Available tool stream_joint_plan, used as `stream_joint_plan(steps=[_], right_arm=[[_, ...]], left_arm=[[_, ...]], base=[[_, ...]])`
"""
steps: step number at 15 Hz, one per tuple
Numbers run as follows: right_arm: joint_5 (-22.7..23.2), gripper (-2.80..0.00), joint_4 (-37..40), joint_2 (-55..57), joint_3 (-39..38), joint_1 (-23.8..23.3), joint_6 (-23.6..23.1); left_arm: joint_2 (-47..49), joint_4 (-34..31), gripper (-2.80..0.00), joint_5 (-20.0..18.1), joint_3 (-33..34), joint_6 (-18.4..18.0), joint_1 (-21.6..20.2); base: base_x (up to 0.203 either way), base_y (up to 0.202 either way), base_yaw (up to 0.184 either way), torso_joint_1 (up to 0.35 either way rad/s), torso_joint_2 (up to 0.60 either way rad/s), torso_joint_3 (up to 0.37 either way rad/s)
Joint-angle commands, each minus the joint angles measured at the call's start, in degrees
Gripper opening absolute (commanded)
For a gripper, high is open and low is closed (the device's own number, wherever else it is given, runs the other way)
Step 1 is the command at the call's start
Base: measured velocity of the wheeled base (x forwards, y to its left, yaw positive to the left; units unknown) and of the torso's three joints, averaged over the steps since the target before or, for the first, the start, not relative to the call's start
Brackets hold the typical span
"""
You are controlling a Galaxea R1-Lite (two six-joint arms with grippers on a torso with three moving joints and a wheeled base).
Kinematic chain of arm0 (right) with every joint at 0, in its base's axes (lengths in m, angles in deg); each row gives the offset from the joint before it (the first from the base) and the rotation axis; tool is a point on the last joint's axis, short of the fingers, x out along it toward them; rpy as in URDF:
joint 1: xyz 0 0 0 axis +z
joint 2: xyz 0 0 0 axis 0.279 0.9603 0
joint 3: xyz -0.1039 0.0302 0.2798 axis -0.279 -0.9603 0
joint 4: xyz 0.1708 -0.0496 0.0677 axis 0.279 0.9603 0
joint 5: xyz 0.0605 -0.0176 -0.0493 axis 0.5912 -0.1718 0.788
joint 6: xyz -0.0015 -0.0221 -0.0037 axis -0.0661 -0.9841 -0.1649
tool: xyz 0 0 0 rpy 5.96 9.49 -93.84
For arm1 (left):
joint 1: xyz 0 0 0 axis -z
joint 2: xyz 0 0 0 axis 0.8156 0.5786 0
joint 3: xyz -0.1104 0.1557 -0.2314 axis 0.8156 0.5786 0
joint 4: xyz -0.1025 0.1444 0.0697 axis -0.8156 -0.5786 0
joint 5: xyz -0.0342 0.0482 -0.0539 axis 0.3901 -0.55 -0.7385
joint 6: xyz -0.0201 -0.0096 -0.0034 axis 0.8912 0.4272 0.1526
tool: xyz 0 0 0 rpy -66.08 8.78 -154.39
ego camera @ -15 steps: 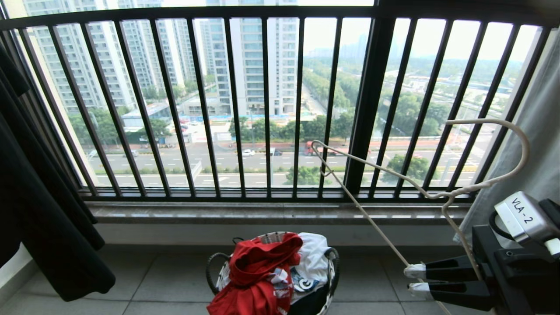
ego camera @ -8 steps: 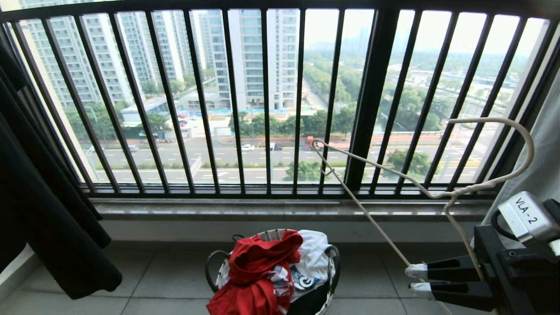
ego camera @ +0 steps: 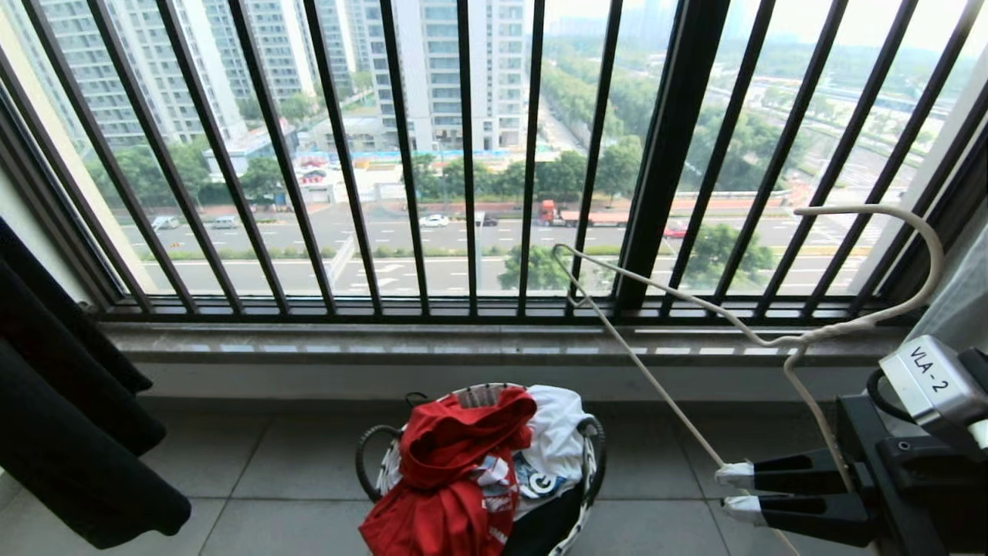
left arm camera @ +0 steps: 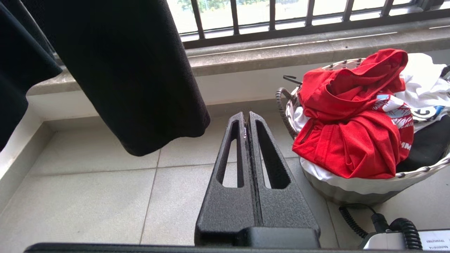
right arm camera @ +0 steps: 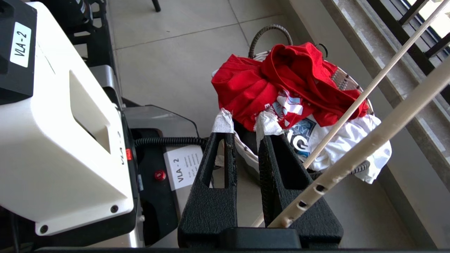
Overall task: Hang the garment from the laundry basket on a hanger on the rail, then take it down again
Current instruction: Pick up clothes from the basket
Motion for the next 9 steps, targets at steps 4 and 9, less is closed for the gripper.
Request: stream_joint_plan(steps=[4, 9], right_arm=[[0.25, -2.8, 0.0, -0.23, 0.0, 0.02, -0.18], [0.25, -2.8, 0.0, -0.57, 0.08, -0.07, -0.2]], left_arm=[[0.06, 0.03, -2.8, 0.1, 0.02, 0.96, -0.01], [0.05, -0.15, -2.8, 0.1, 0.02, 0.94, -0.01]], base=[[0.0, 0.0, 0.0, 0.006, 0.0, -0.201], [0.0, 0.0, 0.0, 0.003, 0.0, -0.2]])
